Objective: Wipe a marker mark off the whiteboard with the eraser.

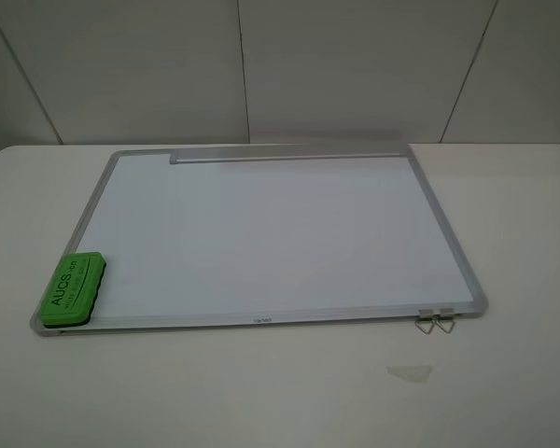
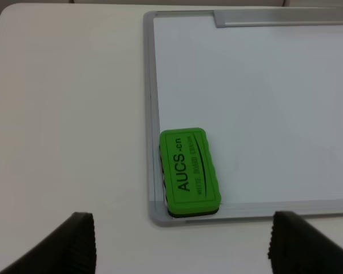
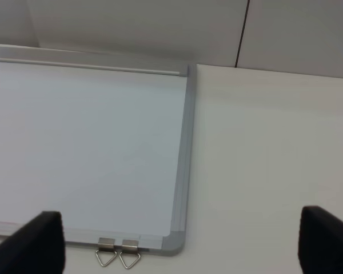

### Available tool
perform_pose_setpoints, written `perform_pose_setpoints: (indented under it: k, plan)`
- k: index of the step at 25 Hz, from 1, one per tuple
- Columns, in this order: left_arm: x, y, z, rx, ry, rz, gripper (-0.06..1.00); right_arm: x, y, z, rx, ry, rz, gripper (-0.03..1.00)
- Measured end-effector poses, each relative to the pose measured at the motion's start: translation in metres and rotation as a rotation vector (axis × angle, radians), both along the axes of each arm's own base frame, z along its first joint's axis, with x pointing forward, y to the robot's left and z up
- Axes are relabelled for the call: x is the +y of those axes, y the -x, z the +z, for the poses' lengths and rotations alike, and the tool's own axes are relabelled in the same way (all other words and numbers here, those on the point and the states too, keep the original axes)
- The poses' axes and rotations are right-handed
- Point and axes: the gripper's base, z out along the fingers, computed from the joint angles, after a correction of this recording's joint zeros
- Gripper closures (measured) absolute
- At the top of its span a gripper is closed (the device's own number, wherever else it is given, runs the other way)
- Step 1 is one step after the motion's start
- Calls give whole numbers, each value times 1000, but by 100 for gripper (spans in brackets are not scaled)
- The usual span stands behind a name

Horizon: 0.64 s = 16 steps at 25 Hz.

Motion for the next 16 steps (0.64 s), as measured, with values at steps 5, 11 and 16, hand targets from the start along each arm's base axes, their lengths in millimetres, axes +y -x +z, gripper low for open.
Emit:
perform_pose_setpoints:
  k: [5, 11, 16]
  plan:
    - [-1, 0, 0, 0, -6, -23, 30, 0, 0, 0, 0, 0, 0, 15]
    - [-1, 0, -1, 1, -13, -43, 30, 0, 0, 0, 0, 0, 0, 15]
    - [-1, 0, -1, 0, -12, -105, 30, 0, 0, 0, 0, 0, 0, 15]
